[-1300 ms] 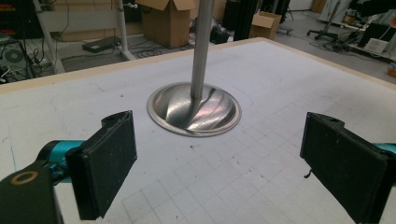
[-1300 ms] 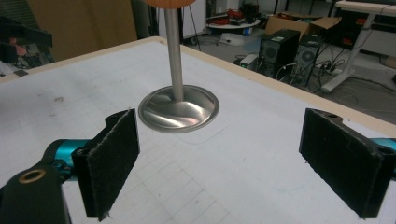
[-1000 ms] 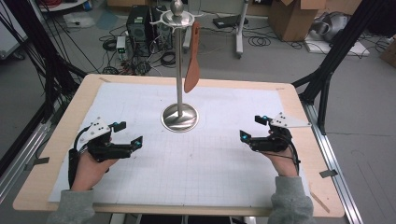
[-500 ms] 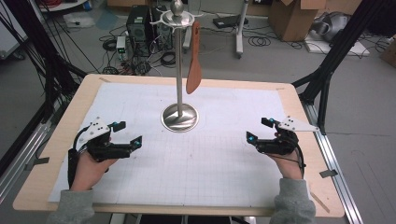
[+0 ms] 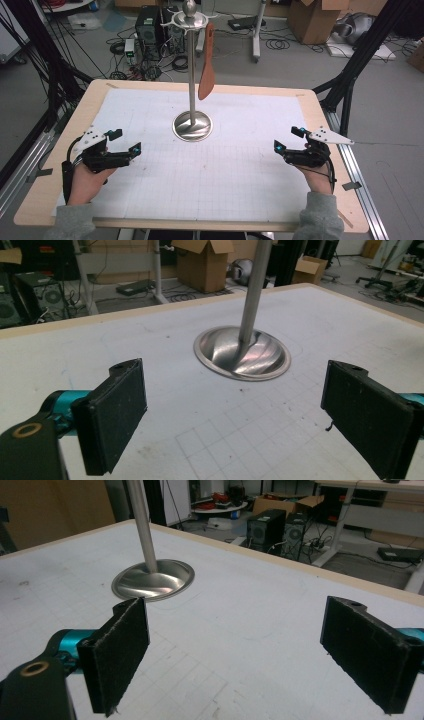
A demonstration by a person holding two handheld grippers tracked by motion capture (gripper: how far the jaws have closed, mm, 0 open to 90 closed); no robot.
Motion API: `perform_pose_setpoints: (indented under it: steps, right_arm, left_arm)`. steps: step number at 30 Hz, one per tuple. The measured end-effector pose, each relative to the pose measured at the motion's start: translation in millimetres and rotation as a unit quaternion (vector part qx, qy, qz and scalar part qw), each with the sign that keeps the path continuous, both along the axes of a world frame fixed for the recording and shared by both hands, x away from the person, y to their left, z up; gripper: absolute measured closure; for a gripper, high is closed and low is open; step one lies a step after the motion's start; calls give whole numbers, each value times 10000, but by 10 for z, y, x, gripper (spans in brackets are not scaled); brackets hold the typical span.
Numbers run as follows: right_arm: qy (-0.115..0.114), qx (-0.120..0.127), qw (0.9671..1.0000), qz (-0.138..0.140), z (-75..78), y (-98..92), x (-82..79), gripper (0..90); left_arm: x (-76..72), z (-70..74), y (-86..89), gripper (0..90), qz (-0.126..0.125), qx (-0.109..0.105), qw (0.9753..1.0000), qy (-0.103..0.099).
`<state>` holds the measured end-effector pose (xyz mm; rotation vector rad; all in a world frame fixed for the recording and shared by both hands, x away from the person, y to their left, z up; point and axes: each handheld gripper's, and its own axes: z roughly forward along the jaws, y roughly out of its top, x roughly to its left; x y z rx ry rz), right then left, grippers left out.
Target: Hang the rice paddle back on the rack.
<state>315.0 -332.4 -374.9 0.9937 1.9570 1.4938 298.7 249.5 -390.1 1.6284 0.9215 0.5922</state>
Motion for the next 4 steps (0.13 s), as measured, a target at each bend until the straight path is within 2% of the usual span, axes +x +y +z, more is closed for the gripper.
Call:
perform_pose_setpoints:
  steps: [4]
  right_arm:
    - [-5, 10, 10000, 33, 1, 12, 2, 112]
  left_arm:
    - [4, 2, 9, 115, 46, -4, 10000, -10]
